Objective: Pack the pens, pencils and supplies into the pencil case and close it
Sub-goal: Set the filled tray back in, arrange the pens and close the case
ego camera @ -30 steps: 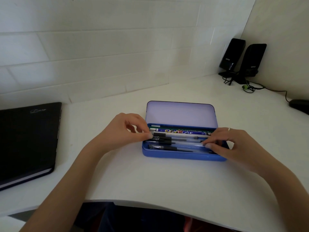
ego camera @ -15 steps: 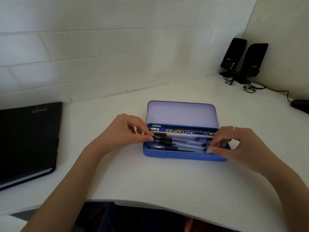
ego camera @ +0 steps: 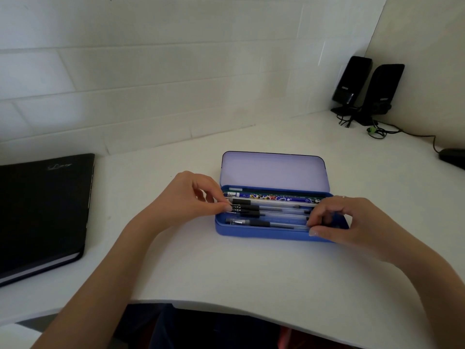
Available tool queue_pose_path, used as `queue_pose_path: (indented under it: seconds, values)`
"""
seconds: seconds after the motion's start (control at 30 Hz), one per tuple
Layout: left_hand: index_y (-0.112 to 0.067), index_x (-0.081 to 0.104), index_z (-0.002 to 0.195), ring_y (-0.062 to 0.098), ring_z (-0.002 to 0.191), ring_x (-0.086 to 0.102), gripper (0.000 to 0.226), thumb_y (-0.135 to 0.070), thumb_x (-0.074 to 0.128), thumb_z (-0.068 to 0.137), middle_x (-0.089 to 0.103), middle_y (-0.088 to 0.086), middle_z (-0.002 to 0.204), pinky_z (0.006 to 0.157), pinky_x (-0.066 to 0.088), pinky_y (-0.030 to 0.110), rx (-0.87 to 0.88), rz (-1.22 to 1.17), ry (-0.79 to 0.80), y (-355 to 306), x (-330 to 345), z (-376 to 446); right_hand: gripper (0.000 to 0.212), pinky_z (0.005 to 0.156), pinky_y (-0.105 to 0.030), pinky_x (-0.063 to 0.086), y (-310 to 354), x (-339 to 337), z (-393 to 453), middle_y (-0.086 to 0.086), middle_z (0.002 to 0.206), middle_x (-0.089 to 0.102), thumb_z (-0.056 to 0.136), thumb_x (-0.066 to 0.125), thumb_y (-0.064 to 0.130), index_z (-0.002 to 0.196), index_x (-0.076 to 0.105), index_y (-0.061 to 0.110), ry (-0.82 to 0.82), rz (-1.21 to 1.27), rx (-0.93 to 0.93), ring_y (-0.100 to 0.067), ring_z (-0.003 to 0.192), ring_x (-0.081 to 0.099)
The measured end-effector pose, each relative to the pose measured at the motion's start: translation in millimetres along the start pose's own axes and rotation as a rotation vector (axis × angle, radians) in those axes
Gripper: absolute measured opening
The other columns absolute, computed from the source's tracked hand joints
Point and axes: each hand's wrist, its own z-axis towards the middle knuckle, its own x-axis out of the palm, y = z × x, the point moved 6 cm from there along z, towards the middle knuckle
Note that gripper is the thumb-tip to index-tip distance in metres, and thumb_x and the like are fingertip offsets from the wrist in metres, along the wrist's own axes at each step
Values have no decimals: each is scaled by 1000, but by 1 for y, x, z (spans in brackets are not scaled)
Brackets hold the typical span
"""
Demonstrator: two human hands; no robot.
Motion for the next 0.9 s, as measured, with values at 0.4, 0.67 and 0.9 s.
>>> queue_pose_path:
  seconds: [0.4, 0.67, 0.9]
  values:
    - [-34, 74, 64, 5, 61, 57, 10, -41, 79, 59, 71, -11, 73, 57, 44, 20, -4, 1, 0, 1, 0, 0, 21, 59, -9, 41, -2, 0, 1, 10, 73, 67, 68, 79, 11, 70, 73, 32, -11, 83, 76, -4, 63, 55]
    - [-34, 74, 65, 7, 61, 58, 10, -42, 77, 59, 71, -10, 73, 58, 45, 26, -19, 10, 0, 1, -1, 0, 18, 54, -11, 38, 3, -4, 0, 10, 68, 68, 72, 76, 14, 71, 70, 30, -94, 112, 18, -9, 59, 55]
    - [-31, 74, 65, 14, 62, 58, 9, -36, 80, 60, 72, -6, 73, 58, 45, 28, -37, 0, -2, 2, -1, 0, 18, 54, -7, 36, 1, -1, 2, 10, 69, 65, 67, 80, 9, 70, 70, 24, -152, 91, 14, -5, 57, 49]
